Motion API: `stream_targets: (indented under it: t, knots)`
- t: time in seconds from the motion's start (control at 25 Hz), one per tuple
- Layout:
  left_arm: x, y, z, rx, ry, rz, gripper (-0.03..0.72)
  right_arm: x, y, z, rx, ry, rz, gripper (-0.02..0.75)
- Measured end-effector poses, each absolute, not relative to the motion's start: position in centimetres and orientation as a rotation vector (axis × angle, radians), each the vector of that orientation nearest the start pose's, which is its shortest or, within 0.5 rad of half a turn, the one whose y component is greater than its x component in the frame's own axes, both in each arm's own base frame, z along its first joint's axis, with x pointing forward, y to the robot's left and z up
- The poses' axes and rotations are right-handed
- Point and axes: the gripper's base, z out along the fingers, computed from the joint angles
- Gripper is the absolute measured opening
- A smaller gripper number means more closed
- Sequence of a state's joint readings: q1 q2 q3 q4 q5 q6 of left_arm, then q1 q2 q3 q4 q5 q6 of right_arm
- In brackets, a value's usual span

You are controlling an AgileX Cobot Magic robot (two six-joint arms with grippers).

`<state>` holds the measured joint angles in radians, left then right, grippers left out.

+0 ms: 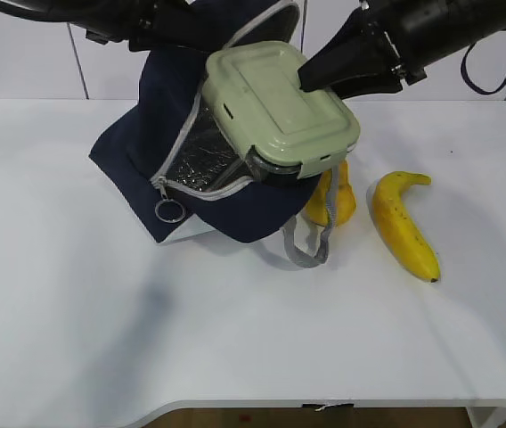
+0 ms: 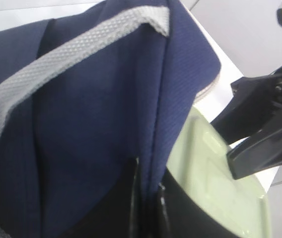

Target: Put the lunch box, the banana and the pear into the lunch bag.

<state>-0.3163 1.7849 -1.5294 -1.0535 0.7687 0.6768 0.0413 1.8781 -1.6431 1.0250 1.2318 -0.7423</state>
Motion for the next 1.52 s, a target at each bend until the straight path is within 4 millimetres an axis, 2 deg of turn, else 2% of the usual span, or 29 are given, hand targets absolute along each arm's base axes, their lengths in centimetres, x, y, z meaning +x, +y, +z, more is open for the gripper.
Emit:
stream_targets:
  t: [0.44,1.24,1.52]
  knots:
    - [36.4,-17.9,33.6,0.511,2.159,-1.042,0.006,40.3,8.9,29.9,-0.575,2.355,1.146,0.307]
    - [35.7,-19.1,33.6,0.542,2.159,-1.078,0.006,41.2,9.0,30.6,-0.454,2.263,1.150,0.307]
    - [36.4,-20.2,32.2,0.490,2.177,-1.155,0.006,41.6,9.8,30.5,-0.428,2.231,1.133,0.307]
